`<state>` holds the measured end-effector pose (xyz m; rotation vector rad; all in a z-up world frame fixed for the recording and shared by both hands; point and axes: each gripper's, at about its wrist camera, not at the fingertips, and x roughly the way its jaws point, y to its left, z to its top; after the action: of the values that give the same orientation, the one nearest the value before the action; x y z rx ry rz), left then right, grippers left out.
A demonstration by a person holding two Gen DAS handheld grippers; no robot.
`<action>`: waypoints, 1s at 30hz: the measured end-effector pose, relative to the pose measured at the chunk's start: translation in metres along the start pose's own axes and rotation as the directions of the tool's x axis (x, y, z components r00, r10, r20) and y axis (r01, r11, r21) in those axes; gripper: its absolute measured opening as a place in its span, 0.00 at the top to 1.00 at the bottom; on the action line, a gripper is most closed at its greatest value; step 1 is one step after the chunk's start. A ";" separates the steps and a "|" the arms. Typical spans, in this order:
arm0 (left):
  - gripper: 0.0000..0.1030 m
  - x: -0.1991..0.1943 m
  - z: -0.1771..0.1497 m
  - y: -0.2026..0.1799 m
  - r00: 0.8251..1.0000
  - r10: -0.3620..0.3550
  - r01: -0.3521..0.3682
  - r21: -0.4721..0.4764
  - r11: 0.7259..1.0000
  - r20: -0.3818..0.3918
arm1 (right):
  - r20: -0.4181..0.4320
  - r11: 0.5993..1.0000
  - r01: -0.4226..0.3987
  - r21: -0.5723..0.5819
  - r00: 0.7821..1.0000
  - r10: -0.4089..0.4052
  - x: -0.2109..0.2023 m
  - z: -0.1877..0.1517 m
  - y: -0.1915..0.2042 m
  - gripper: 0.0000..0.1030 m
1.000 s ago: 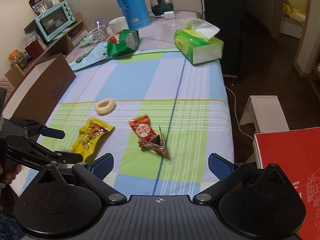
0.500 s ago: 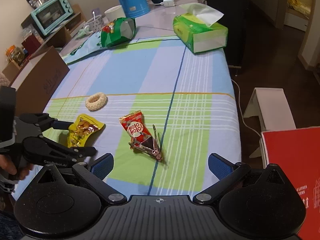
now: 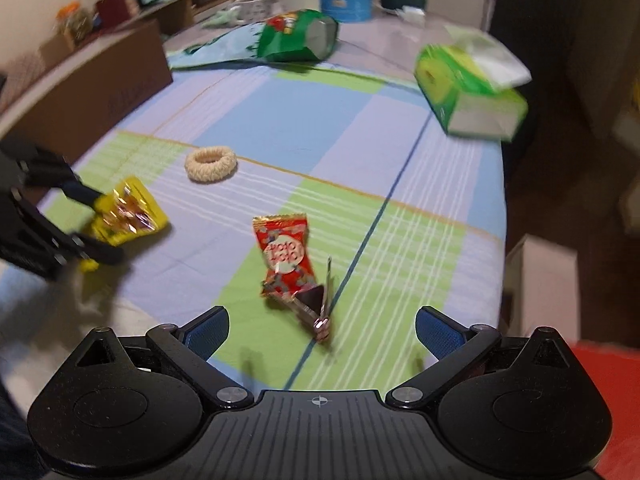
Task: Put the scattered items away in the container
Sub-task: 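Grasp the yellow snack packet with the left gripper while the right reaches the red candy, then lift the yellow packet toward the box with the left gripper while the right grasps the pink clip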
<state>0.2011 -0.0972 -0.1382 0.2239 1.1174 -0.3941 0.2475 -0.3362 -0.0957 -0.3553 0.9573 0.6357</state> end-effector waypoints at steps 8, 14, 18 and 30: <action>0.38 0.009 -0.004 -0.001 1.000 0.012 -0.012 -0.007 1.000 -0.003 | -0.022 0.991 -0.010 -0.134 1.000 0.007 0.026 -0.009 0.011 0.79; 0.43 0.005 -0.006 -0.003 1.000 0.008 -0.008 0.011 1.000 0.011 | -0.022 0.997 -0.049 -0.068 0.999 0.047 0.006 -0.017 0.012 0.80; 0.46 -0.001 -0.009 -0.005 1.000 -0.008 0.008 0.021 1.000 0.012 | 0.001 0.997 -0.072 0.033 0.997 0.072 -0.016 -0.023 0.005 0.80; 0.48 -0.054 -0.012 -0.012 0.995 -0.018 0.014 0.039 0.999 0.096 | 0.075 0.992 -0.084 0.092 0.994 0.077 -0.047 -0.011 0.022 0.80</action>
<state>0.1660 -0.0930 -0.0940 0.2276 1.0179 -0.4363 0.2069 -0.3420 -0.0620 -0.2086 0.9334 0.6698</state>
